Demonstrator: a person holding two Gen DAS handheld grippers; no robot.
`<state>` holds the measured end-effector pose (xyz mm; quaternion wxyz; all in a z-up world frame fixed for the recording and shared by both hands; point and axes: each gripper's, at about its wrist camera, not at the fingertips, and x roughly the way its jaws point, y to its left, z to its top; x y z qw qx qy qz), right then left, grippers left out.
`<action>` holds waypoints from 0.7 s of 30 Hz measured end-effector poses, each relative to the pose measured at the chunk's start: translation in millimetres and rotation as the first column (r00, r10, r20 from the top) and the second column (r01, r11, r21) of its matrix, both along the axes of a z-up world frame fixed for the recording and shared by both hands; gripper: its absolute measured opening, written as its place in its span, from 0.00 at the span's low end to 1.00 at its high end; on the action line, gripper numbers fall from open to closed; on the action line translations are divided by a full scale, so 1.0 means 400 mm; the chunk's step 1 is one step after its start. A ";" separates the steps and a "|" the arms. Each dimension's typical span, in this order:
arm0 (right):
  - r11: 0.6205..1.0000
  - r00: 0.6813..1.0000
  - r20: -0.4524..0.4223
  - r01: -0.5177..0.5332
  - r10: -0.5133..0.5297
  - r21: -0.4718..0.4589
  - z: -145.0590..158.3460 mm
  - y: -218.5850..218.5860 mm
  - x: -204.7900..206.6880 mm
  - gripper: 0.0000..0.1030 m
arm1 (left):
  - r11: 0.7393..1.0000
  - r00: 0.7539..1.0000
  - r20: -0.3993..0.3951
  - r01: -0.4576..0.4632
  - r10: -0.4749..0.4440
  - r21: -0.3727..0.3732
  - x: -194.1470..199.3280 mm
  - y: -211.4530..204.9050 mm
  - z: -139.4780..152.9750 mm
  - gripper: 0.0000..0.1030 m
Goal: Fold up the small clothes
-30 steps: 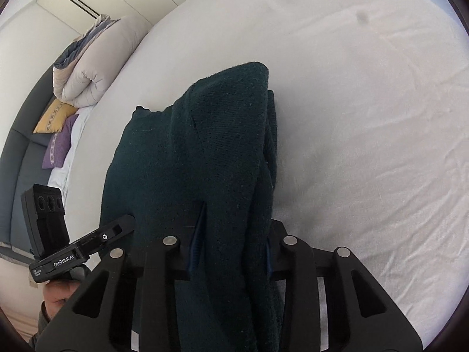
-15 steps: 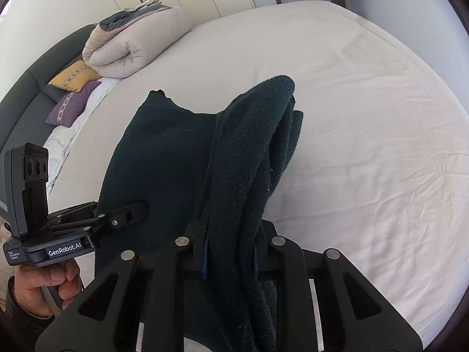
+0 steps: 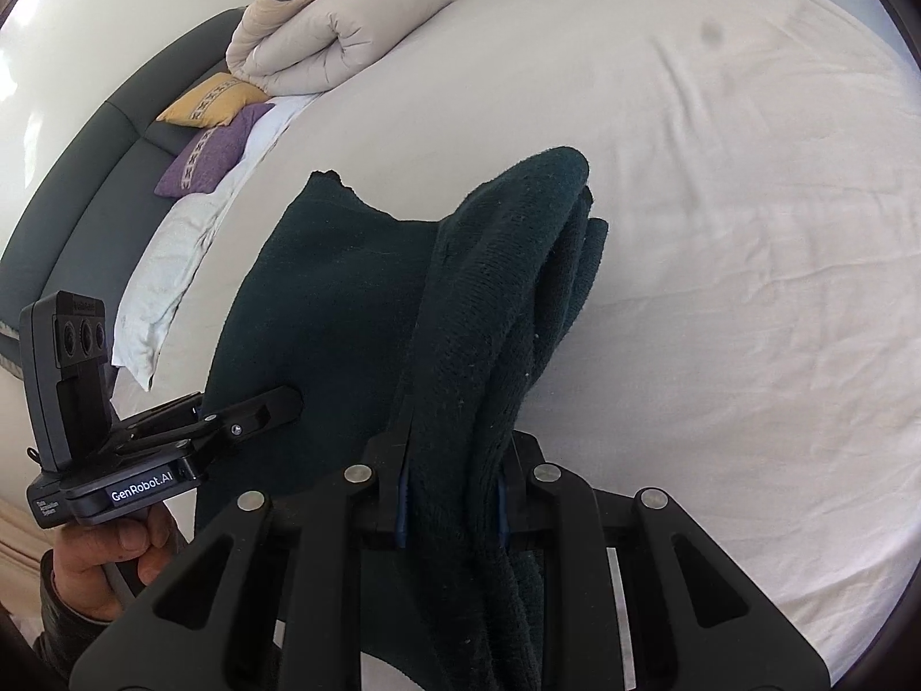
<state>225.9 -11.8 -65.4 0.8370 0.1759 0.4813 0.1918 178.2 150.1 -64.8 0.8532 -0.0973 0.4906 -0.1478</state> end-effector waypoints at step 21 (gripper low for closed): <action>0.981 0.992 0.042 0.113 -0.122 0.160 -0.102 -0.164 -0.104 0.47 | 0.992 0.961 0.267 -0.100 0.077 0.076 -0.171 -0.024 0.013 0.65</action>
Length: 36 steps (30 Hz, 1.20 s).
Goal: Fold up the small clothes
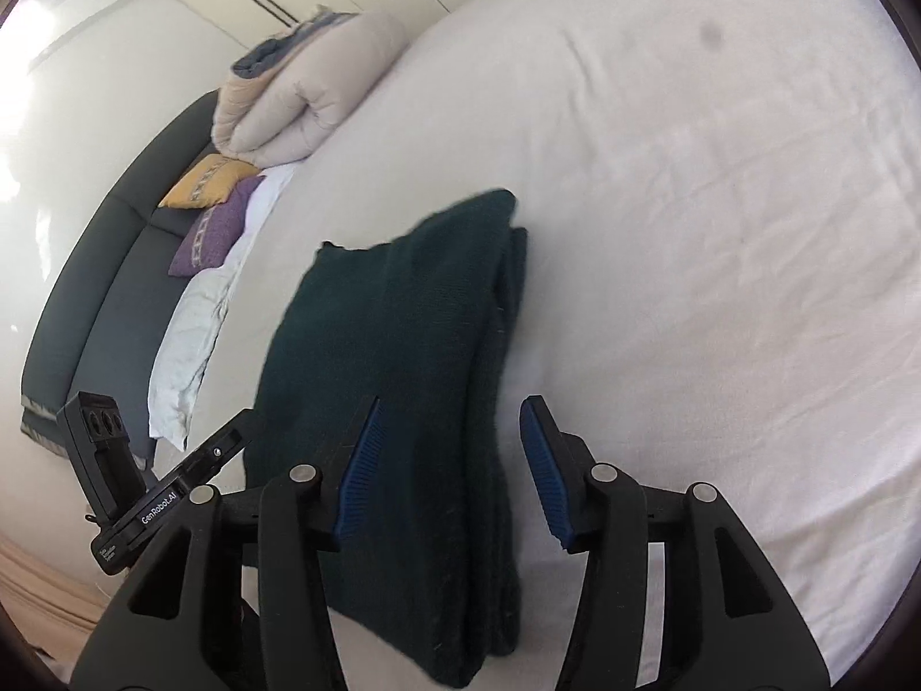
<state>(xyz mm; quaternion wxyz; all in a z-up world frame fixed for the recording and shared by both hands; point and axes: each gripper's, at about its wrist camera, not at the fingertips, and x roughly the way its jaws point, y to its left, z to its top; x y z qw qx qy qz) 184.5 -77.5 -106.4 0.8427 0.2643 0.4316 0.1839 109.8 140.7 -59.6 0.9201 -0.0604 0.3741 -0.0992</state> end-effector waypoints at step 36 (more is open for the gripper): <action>0.870 0.851 0.477 0.394 -0.222 -0.298 0.319 -0.167 -0.425 0.86 | 0.950 0.875 0.465 -0.246 0.134 0.190 -0.286 -0.062 0.282 1.00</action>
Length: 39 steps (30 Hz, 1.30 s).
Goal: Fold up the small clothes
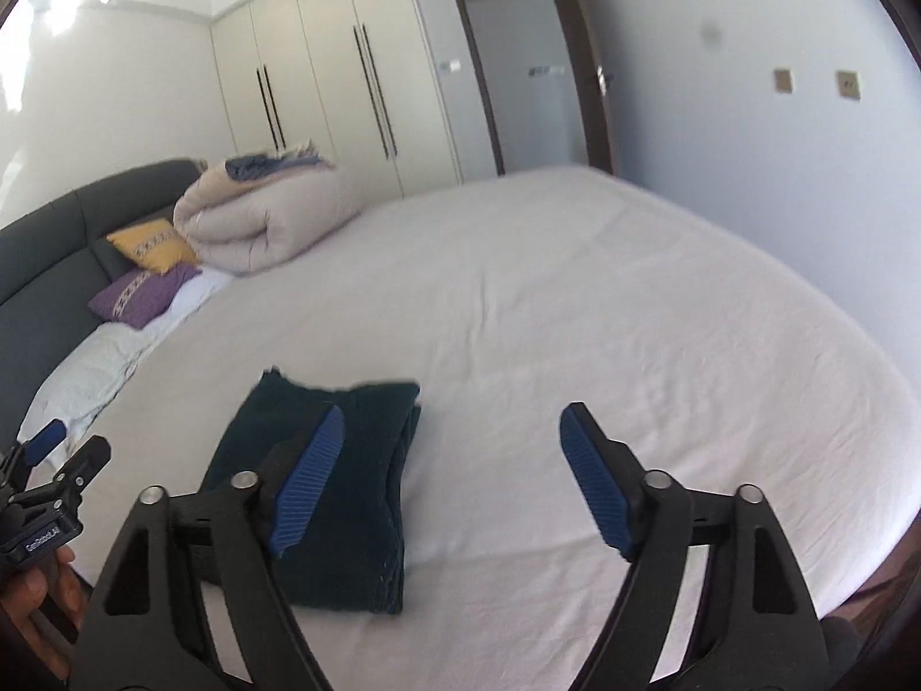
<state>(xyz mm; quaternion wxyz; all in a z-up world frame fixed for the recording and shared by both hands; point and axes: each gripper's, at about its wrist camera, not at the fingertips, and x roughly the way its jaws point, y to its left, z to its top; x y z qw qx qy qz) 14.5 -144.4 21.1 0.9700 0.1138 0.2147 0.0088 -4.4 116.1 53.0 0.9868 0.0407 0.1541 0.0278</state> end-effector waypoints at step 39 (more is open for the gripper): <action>0.988 0.960 -0.278 -0.070 0.030 -0.135 -0.056 0.191 -0.030 1.00 | 0.996 0.897 -0.440 -0.068 0.033 -0.064 -0.003 0.036 -0.110 1.00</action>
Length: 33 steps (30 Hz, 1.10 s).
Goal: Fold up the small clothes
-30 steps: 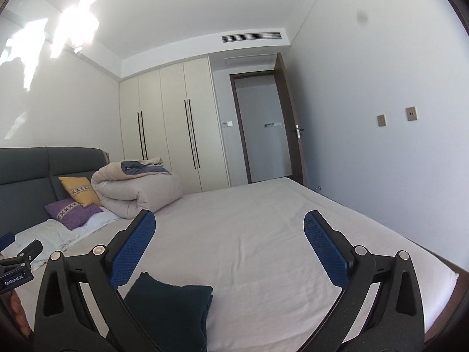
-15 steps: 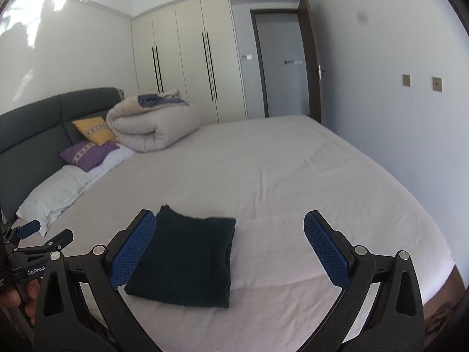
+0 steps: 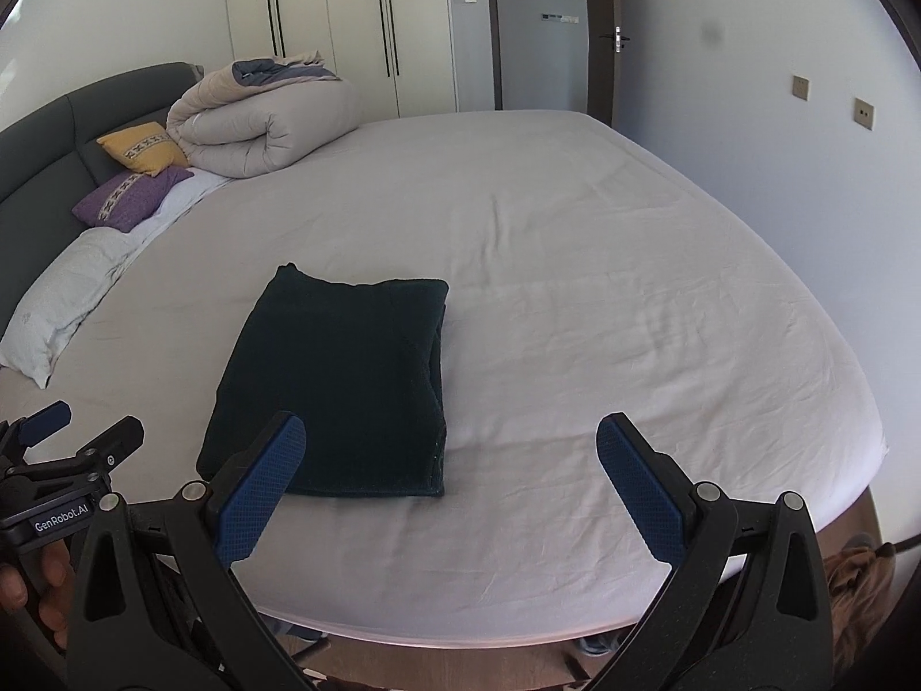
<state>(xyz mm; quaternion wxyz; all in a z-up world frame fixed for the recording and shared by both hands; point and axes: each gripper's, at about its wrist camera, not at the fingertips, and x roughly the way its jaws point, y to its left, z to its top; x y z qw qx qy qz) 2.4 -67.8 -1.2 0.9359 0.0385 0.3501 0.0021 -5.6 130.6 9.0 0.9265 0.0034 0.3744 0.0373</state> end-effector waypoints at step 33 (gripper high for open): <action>1.000 0.999 -0.048 -0.016 0.016 -0.006 -0.019 0.018 -0.014 1.00 | 0.999 1.000 -0.019 0.000 0.000 -0.042 0.003 0.013 -0.020 1.00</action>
